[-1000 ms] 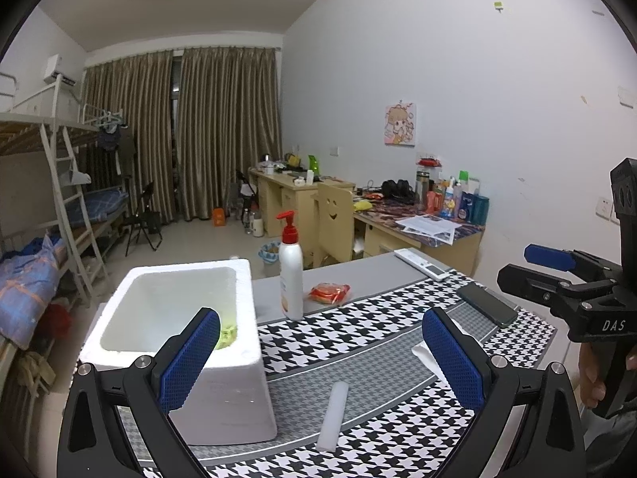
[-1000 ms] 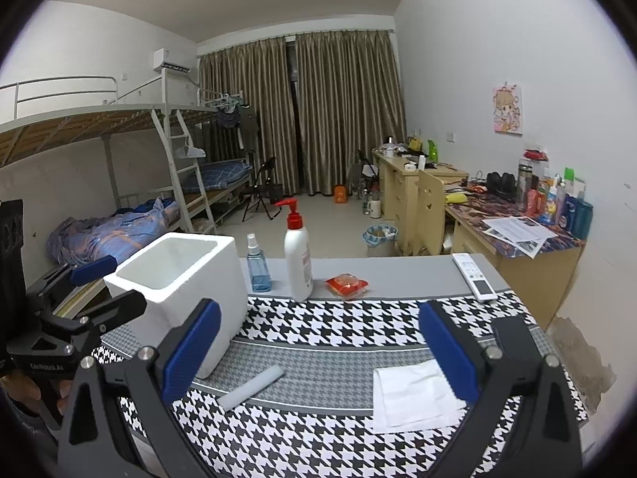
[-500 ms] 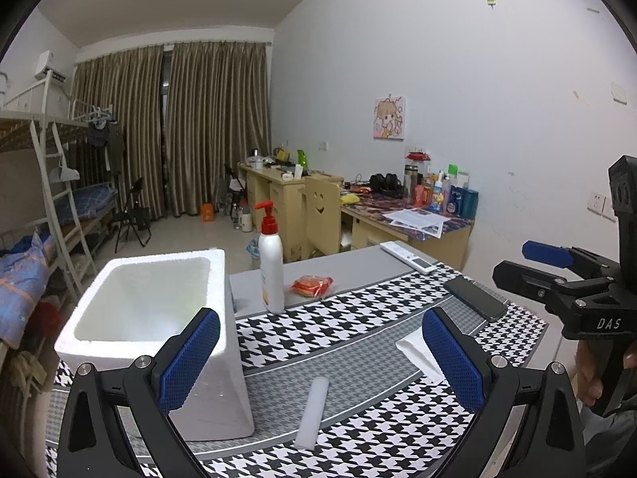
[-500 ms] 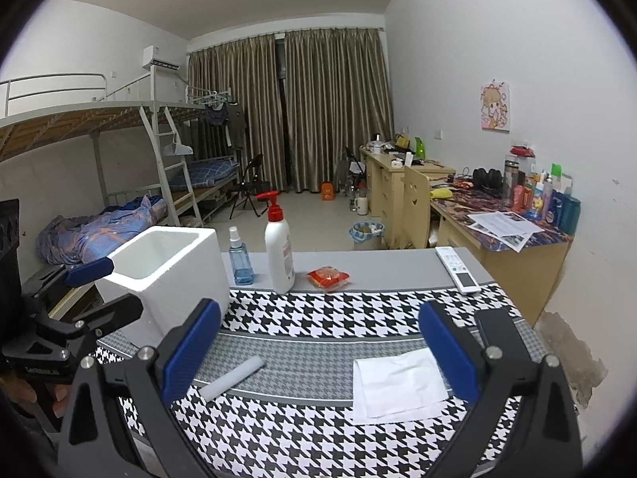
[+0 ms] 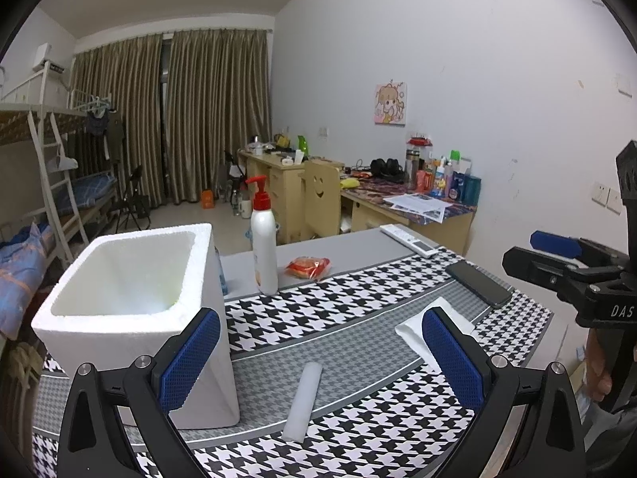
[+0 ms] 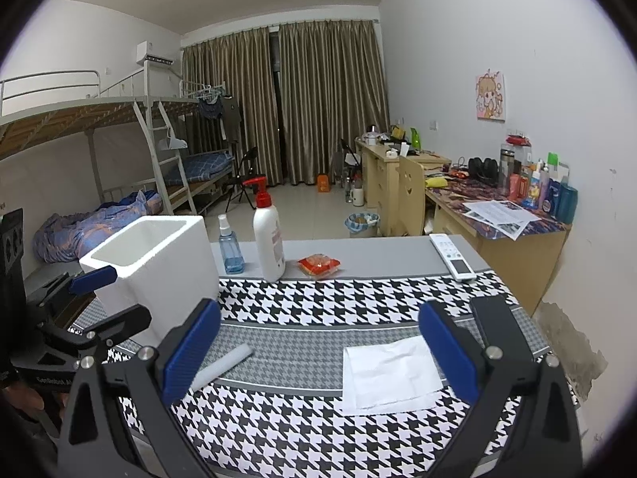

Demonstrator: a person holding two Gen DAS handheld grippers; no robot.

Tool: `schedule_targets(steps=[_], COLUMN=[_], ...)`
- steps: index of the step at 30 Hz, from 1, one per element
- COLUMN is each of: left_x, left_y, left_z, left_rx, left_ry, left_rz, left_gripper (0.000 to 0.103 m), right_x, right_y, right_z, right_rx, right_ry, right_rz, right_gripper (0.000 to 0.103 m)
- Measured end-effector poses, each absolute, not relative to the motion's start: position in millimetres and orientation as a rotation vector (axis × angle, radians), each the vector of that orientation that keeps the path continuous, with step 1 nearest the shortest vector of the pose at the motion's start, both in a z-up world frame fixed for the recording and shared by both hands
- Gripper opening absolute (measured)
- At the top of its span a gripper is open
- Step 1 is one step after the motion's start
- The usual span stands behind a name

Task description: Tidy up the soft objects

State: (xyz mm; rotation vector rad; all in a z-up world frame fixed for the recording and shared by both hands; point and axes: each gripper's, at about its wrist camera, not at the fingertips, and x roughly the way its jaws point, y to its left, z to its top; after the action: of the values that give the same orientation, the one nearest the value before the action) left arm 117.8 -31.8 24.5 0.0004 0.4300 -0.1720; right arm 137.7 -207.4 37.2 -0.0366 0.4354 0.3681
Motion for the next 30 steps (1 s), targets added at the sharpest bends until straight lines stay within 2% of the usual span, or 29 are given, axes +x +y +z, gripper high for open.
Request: schedule_targets(steps=[30], left_x=[145.5], left_y=[-48.8], left_z=[-22.1], left_rx=[0.011], left_ry=[0.548], left_rz=[-0.189], left_gripper=[0.102], right_x=[164.5], right_y=[-225.9], right_z=[-0.4], right_rx=[-0.009], right_ry=[0.525], right_rz=[0.315], right_gripper=[0.101])
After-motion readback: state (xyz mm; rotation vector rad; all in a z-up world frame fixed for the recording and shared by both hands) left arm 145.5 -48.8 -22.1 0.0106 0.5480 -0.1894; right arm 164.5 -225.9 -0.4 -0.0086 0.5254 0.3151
